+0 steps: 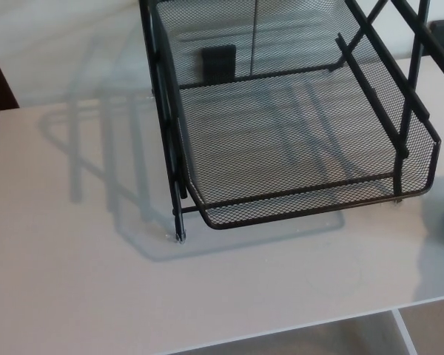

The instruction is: The robot walks towards a desk on which a file tray is kept in the middle and a cube is kept to its right. The robot lifts the cube using its right hand and places it on the file tray.

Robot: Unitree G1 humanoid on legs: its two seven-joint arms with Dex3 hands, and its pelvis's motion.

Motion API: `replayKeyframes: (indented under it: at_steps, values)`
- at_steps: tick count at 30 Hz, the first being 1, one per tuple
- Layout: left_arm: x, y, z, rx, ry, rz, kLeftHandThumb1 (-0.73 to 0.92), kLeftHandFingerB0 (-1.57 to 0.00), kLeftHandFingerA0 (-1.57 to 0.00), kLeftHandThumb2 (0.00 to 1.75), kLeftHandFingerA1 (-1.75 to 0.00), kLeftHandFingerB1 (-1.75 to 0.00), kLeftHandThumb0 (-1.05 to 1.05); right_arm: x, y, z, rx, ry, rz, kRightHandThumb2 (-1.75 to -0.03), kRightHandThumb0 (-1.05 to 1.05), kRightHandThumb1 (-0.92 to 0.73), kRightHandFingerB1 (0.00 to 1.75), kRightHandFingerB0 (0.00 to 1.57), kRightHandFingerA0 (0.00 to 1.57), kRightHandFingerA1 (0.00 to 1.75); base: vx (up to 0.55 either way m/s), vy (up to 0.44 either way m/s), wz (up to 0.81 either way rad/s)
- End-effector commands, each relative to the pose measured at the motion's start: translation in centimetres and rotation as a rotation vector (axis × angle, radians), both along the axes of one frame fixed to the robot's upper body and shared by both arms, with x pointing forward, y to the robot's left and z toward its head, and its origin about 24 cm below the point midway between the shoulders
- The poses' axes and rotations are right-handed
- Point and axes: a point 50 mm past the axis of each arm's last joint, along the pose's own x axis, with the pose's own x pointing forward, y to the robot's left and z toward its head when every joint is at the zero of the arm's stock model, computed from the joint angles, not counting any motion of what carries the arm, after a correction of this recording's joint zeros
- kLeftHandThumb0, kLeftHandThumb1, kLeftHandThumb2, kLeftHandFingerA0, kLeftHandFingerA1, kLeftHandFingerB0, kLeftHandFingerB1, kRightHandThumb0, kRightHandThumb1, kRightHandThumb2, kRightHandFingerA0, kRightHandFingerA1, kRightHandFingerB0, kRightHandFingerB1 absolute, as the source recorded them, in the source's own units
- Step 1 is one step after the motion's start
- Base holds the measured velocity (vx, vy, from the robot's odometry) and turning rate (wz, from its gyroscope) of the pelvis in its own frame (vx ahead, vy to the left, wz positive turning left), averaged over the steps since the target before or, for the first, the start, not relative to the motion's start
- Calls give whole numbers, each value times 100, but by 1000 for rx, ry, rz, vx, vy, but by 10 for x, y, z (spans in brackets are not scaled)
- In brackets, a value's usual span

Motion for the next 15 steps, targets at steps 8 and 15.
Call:
replayKeyframes:
  at_steps: [8, 15]
  values:
    - [3, 3, 3, 33, -8, -9, 92, -22, -29, 72, -58, -41, -72, -14, 13, -16, -44, 76, 128, -60, -45, -57, 22, 7, 15, 49, 0, 0, 0]
    - [0, 2, 0, 57, 21, -55, 92, -24, -31, 74, -58, -42, -72, -1, 19, 8, -24, -20, 131, -61, -38, -63, 22, 9, 19, 47, 0, 0, 0]
